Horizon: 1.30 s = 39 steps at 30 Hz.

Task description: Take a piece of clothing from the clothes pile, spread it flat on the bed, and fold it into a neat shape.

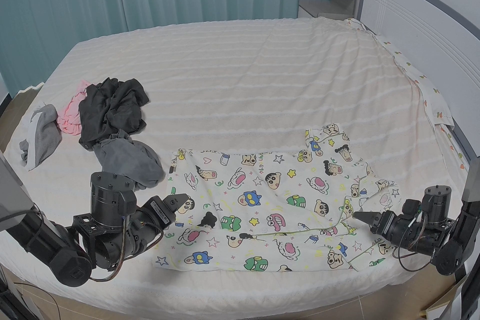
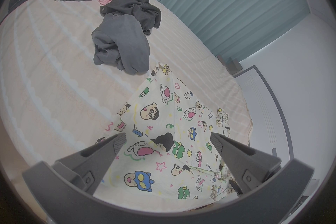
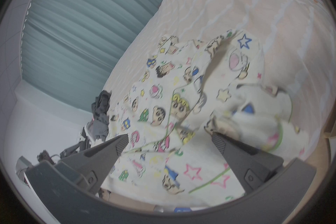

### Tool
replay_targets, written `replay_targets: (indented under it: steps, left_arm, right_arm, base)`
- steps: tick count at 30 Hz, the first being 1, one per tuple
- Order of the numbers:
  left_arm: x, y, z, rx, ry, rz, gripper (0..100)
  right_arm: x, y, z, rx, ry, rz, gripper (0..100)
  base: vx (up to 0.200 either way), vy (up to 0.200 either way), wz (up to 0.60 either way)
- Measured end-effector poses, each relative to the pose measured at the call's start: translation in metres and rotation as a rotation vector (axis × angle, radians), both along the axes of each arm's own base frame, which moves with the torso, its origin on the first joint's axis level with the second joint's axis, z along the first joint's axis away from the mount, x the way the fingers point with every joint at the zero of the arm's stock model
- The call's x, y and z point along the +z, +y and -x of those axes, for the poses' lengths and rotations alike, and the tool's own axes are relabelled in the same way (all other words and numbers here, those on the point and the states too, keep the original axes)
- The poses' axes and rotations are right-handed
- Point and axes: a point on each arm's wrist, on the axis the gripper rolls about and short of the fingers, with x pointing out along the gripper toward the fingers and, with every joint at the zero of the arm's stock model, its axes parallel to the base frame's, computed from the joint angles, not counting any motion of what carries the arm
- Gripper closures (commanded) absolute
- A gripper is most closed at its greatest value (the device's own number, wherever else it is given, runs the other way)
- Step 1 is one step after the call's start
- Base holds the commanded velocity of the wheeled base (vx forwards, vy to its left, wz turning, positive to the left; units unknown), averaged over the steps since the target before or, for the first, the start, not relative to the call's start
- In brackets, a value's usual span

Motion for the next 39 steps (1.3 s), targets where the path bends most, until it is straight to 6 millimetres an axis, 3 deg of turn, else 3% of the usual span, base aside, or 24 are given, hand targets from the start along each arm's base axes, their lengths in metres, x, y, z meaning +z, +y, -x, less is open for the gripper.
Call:
replay_targets:
  steps: [9,22,30,39]
  left_arm:
    - [0.0,-0.001,0.0,-0.003,-0.001,-0.001,0]
    - [0.006,-0.003,-0.007,-0.002,-0.029,0.003,0]
    - [0.015,-0.004,-0.04,-0.105,-0.074,-0.211,0]
    - [0.035,-0.002,-0.111,-0.188,-0.096,-0.382,0]
  right_arm:
    - [-0.011,-0.028,-0.036,-0.132,-0.025,-0.008,0]
    - [-0.007,-0.046,-0.044,-0.237,-0.085,-0.103,0]
    - [0.012,-0.044,-0.039,-0.204,-0.146,-0.157,0]
    - [0.021,-0.042,-0.033,-0.19,-0.171,-0.169,0]
  base:
    - [0.0,0.0,0.0]
    - [0.0,0.0,0.0]
    - [0.0,0.0,0.0]
    - [0.0,0.0,0.0]
